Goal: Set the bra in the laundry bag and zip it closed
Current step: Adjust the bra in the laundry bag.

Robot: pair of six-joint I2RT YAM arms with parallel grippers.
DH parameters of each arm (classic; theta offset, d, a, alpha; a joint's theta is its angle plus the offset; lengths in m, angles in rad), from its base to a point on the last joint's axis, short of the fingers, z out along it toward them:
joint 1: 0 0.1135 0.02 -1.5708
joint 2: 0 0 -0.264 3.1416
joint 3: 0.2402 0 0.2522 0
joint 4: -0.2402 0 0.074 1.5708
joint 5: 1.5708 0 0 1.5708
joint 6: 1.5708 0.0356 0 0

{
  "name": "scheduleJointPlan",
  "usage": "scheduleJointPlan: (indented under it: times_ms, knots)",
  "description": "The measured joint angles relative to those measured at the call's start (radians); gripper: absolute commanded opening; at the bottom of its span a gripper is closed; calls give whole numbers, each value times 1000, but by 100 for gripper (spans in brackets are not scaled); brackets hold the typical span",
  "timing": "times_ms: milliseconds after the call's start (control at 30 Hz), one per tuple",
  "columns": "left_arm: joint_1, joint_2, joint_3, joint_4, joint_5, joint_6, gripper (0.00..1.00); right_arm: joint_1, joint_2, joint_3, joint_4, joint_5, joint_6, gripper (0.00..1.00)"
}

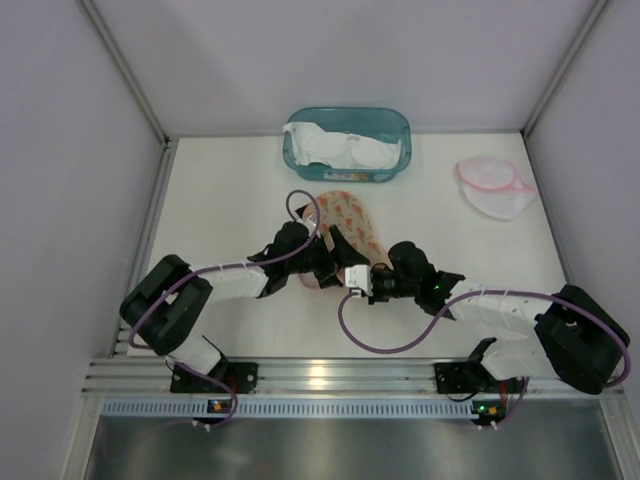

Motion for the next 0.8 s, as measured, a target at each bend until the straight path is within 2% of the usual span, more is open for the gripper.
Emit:
scheduleJointPlan:
  times_ms: [367,500,600,800]
  knots:
    - [-95,91,73,28,-185,-47,98,6,16,-3,23,1,0,0]
    - [-106,94,68,29,-206,-60,98,11,21,-4,20,3,0,0]
    - [-97,64,31,35,-185,-59,98,14,21,-14,25,3,0,0]
    - [-34,-103,-52,-35,-129,-11,98,19,19,-29,48,2,2,0]
